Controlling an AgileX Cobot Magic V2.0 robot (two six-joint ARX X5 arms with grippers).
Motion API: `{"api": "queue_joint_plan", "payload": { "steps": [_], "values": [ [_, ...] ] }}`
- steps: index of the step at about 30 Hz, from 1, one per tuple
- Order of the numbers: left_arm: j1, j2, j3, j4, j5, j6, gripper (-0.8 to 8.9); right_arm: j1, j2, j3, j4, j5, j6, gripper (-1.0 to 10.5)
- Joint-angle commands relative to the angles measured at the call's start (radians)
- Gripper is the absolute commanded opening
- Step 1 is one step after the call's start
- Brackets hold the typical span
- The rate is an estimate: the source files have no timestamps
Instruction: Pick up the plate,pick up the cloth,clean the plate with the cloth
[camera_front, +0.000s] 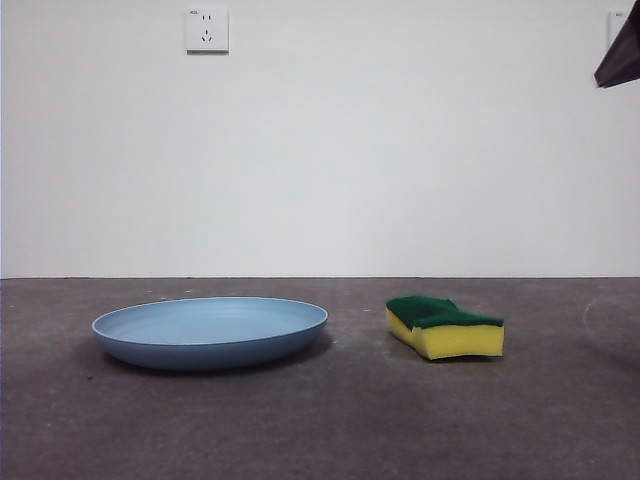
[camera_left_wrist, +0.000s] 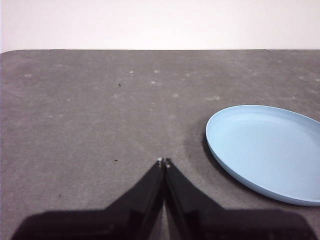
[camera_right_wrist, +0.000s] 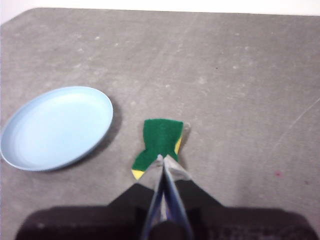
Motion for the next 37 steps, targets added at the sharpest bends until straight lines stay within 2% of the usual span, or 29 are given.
{"api": "queue_joint_plan", "payload": {
  "steps": [1, 4, 10, 13, 15, 20, 25, 31, 37],
  "values": [
    [0.003, -0.003, -0.014, 0.003, -0.004, 0.000, -0.03, -0.037, -0.053, -0.008, -0.009, 0.023, -0.076, 0.0],
    [0.003, -0.003, -0.014, 0.003, -0.004, 0.000, -0.03, -0.122, -0.106, -0.021, -0.010, 0.013, -0.137, 0.0],
    [0.003, -0.003, -0.014, 0.003, -0.004, 0.000, -0.03, -0.322, -0.207, -0.105, -0.002, 0.013, -0.136, 0.0],
    [0.003, -0.003, -0.014, 0.003, -0.004, 0.000, -0.03, -0.375, -0.259, -0.186, 0.097, 0.013, -0.136, 0.0],
    [0.003, -0.003, -0.014, 0.003, -0.004, 0.000, -0.03, -0.390, -0.301, -0.259, 0.202, 0.005, -0.135, 0.0],
    [0.003, -0.003, -0.014, 0.003, -0.004, 0.000, -0.03, -0.414, -0.402, -0.413, 0.361, -0.096, -0.139, 0.0],
    [0.003, -0.003, -0.014, 0.003, -0.004, 0.000, -0.03, -0.439, -0.497, -0.502, 0.361, -0.171, -0.137, 0.0],
    [0.003, -0.003, -0.014, 0.003, -0.004, 0.000, -0.03, -0.445, -0.565, -0.560, 0.347, -0.171, -0.136, 0.0],
    [0.003, -0.003, -0.014, 0.003, -0.004, 0.000, -0.03, -0.445, -0.566, -0.566, 0.235, -0.174, -0.125, 0.0]
  ]
}}
